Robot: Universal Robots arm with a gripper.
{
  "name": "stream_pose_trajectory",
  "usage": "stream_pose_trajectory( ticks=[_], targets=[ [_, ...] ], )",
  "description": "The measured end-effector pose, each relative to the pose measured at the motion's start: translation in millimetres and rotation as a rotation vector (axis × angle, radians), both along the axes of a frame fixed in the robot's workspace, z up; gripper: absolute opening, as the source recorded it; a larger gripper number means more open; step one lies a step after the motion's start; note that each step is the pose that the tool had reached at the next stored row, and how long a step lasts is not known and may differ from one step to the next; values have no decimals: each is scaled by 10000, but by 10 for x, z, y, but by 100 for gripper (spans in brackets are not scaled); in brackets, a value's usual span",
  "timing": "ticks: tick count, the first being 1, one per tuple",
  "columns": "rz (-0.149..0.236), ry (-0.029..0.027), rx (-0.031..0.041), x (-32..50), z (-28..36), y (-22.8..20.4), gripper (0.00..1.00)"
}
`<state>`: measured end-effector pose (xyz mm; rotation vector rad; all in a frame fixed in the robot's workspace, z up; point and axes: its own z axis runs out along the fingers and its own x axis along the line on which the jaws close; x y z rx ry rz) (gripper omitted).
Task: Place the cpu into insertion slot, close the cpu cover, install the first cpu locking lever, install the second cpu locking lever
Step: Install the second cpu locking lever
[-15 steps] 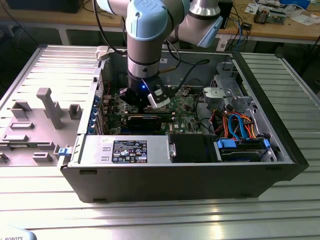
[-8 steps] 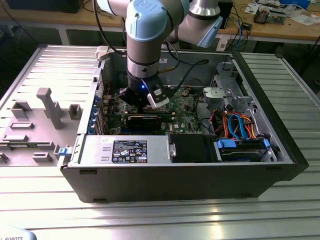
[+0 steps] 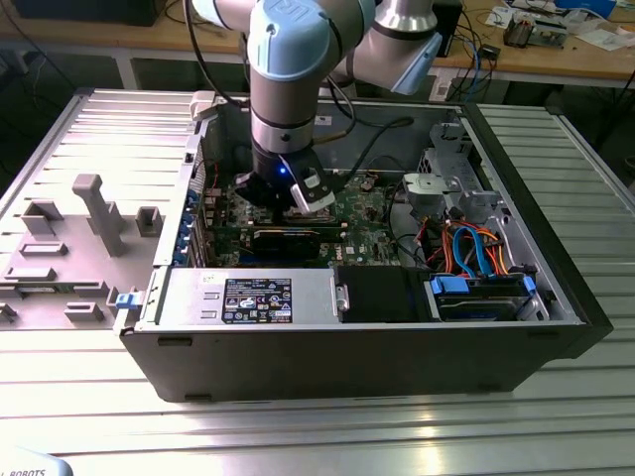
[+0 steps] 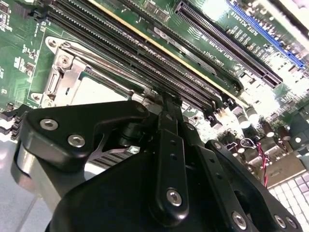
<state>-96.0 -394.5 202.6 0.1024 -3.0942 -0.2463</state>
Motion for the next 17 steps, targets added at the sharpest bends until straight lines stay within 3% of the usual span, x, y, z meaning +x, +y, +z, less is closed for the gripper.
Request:
stream_pose_trajectory(
  ticks=[6,11,17],
  targets=[
    [0,4,-4,-4,102,4,11],
    [0,16,-4,-5,311,9,11],
    [0,33,-5,-5,311,9,11]
  ],
)
